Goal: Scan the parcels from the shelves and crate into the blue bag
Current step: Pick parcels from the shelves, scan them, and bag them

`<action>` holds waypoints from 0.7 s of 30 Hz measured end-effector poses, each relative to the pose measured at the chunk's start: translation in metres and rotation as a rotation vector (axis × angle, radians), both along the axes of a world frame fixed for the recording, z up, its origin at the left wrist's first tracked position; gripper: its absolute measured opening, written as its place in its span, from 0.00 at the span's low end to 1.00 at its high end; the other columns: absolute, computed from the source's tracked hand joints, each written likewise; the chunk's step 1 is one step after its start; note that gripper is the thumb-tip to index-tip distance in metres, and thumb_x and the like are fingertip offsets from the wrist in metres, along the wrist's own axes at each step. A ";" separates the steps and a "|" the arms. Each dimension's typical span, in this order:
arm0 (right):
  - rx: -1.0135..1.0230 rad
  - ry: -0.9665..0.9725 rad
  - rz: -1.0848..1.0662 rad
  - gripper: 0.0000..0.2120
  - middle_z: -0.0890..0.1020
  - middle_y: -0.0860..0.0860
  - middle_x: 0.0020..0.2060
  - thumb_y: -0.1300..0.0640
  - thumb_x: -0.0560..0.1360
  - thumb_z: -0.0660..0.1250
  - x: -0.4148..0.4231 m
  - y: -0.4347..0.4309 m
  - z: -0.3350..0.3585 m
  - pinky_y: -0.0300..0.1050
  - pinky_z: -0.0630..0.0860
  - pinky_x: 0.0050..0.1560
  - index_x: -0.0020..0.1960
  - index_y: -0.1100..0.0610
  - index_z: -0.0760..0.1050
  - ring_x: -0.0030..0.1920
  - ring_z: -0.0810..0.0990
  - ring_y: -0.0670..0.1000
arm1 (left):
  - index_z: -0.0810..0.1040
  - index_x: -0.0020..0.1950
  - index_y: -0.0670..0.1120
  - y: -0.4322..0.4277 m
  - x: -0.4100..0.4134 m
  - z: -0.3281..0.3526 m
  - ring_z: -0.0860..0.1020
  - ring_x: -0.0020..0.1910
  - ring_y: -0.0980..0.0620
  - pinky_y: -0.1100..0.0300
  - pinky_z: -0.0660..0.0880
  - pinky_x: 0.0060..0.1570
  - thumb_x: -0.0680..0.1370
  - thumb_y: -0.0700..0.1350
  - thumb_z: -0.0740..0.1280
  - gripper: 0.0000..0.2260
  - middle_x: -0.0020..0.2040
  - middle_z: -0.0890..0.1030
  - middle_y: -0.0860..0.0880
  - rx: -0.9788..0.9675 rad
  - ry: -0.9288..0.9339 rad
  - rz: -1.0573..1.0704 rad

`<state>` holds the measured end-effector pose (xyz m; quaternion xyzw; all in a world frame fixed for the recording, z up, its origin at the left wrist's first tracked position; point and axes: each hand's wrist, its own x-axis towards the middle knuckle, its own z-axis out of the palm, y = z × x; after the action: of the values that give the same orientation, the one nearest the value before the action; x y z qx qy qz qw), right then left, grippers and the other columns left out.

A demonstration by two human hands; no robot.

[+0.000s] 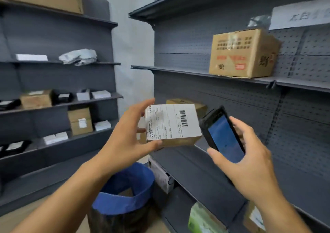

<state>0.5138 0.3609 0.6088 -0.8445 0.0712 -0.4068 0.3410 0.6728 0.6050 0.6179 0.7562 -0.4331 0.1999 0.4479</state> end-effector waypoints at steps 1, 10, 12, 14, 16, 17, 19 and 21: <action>0.000 0.006 0.025 0.40 0.69 0.27 0.59 0.37 0.63 0.75 0.017 0.011 -0.003 0.33 0.66 0.53 0.71 0.35 0.63 0.55 0.68 0.29 | 0.58 0.78 0.66 0.017 0.010 -0.003 0.72 0.70 0.54 0.59 0.80 0.57 0.70 0.45 0.80 0.45 0.71 0.69 0.61 0.008 0.013 0.034; 0.001 0.115 0.202 0.38 0.71 0.28 0.58 0.42 0.64 0.78 0.146 0.065 -0.046 0.29 0.67 0.53 0.69 0.36 0.65 0.58 0.70 0.30 | 0.59 0.78 0.63 0.096 0.093 -0.062 0.64 0.73 0.65 0.64 0.77 0.62 0.71 0.45 0.80 0.43 0.73 0.65 0.64 0.054 0.099 0.254; 0.009 0.134 0.229 0.39 0.74 0.34 0.59 0.42 0.63 0.78 0.174 0.069 -0.058 0.32 0.68 0.52 0.70 0.39 0.66 0.57 0.71 0.35 | 0.59 0.77 0.64 0.098 0.112 -0.076 0.64 0.73 0.66 0.68 0.77 0.61 0.71 0.44 0.79 0.43 0.73 0.65 0.64 0.064 0.133 0.266; 0.013 0.151 0.249 0.39 0.75 0.37 0.59 0.43 0.63 0.78 0.205 0.069 -0.070 0.32 0.69 0.52 0.70 0.40 0.66 0.59 0.72 0.38 | 0.59 0.78 0.62 0.097 0.136 -0.087 0.63 0.74 0.64 0.65 0.77 0.63 0.71 0.43 0.79 0.43 0.75 0.64 0.63 0.082 0.163 0.296; 0.024 0.164 0.271 0.39 0.75 0.39 0.60 0.44 0.63 0.79 0.238 0.066 -0.081 0.34 0.72 0.51 0.71 0.40 0.66 0.59 0.74 0.41 | 0.59 0.79 0.61 0.093 0.165 -0.096 0.63 0.75 0.62 0.59 0.76 0.66 0.71 0.44 0.79 0.43 0.75 0.64 0.61 0.098 0.185 0.322; 0.029 0.170 0.278 0.39 0.75 0.39 0.60 0.45 0.63 0.79 0.255 0.063 -0.086 0.33 0.71 0.50 0.71 0.40 0.66 0.59 0.74 0.42 | 0.59 0.79 0.60 0.090 0.181 -0.100 0.63 0.75 0.60 0.57 0.76 0.66 0.71 0.44 0.79 0.42 0.75 0.64 0.61 0.109 0.193 0.332; 0.039 0.189 0.288 0.39 0.75 0.40 0.60 0.46 0.64 0.79 0.293 0.056 -0.096 0.29 0.69 0.48 0.71 0.40 0.66 0.59 0.74 0.42 | 0.60 0.79 0.59 0.081 0.214 -0.109 0.65 0.74 0.59 0.62 0.76 0.64 0.71 0.44 0.78 0.42 0.74 0.65 0.59 0.134 0.212 0.353; 0.036 0.205 0.322 0.39 0.75 0.41 0.61 0.46 0.64 0.79 0.332 0.049 -0.104 0.29 0.68 0.48 0.71 0.41 0.66 0.60 0.73 0.43 | 0.62 0.78 0.59 0.072 0.247 -0.120 0.67 0.72 0.57 0.70 0.76 0.58 0.71 0.44 0.79 0.41 0.73 0.66 0.57 0.134 0.240 0.374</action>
<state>0.8463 0.4103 0.5053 -0.8758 -0.0232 -0.2572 0.4077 0.9200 0.6769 0.4983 0.8696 -0.2415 0.1589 0.4004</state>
